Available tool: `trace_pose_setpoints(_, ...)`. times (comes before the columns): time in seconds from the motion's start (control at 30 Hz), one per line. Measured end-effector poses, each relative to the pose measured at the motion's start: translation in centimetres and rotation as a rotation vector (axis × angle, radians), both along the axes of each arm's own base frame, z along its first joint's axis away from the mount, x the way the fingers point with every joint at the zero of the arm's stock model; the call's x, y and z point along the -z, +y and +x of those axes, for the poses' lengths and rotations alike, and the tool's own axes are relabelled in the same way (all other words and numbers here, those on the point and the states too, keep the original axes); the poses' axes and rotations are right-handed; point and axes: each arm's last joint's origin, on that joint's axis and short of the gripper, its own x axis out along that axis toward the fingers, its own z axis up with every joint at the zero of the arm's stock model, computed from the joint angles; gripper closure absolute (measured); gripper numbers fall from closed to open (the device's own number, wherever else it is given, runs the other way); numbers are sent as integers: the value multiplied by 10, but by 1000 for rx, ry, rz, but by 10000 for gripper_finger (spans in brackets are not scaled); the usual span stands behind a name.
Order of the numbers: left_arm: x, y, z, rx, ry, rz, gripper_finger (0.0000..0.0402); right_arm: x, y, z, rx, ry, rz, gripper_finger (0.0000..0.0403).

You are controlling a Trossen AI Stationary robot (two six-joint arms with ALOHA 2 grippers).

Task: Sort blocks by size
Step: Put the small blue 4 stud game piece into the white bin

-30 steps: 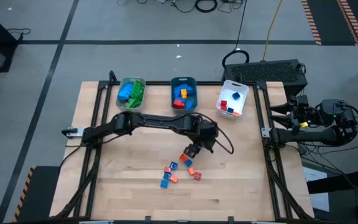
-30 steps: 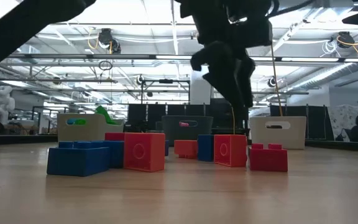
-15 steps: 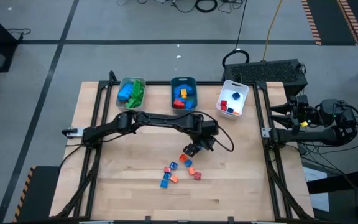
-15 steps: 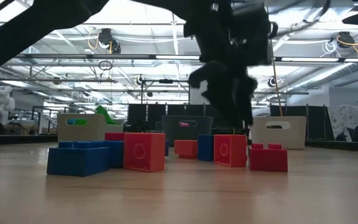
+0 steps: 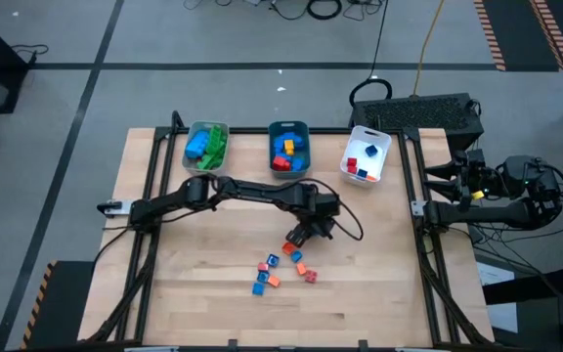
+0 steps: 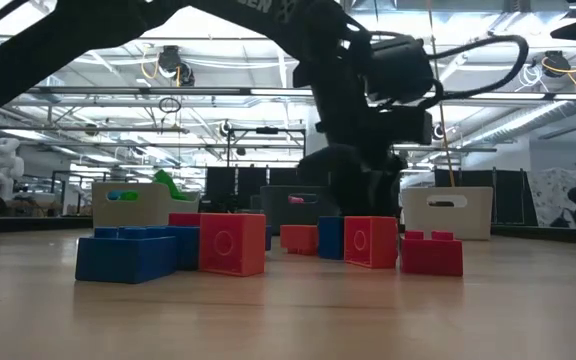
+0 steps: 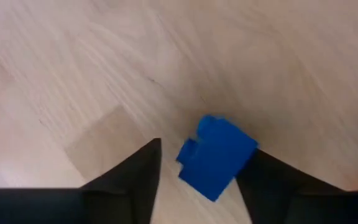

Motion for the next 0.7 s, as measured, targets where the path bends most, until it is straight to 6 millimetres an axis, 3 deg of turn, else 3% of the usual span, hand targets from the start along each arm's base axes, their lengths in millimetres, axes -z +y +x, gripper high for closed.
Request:
trace_pose_setpoints(0.23,-2,-2,4,5,-43,-10,301,0,0,0,2,-1,6,165)
trace_pose_setpoints(0.4,-14,5,13,-77,-136,25,303,0,0,0,3,-1,6,165)
trace_pose_setpoints(0.57,-49,38,32,-376,-380,20,303,0,0,0,3,-1,7,165)
trace_pose_setpoints(0.7,-87,80,44,-662,-699,-102,303,0,0,0,3,-1,6,165)
